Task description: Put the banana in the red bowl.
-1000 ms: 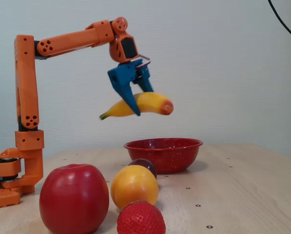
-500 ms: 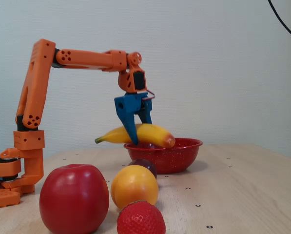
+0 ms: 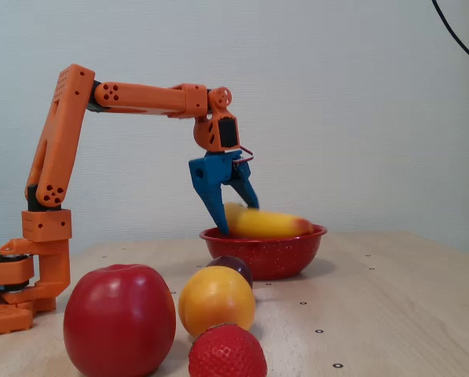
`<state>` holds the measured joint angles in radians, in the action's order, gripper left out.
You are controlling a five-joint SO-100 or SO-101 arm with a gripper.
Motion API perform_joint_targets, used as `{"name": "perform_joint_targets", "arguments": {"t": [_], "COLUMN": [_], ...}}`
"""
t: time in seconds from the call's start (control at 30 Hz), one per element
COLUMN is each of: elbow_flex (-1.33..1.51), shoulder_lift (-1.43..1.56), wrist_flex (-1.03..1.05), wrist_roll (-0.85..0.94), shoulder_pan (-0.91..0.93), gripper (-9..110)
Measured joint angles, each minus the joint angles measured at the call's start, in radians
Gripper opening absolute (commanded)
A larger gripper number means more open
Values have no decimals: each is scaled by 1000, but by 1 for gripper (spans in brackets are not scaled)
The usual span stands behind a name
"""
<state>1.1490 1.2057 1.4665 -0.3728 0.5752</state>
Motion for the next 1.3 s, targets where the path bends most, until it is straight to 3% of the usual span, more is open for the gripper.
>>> {"name": "perform_joint_targets", "arguments": {"t": [0.17,0.57,0.83,1.3], "elbow_flex": [-21,67,439,959], "shoulder_lift": [89,359,724,1184], "wrist_flex": [8,51,-117,-210], "wrist_roll": [9,78,107,164], "shoulder_pan": [-51,-144,-278,-457], "gripper": [0,0,0,0]}}
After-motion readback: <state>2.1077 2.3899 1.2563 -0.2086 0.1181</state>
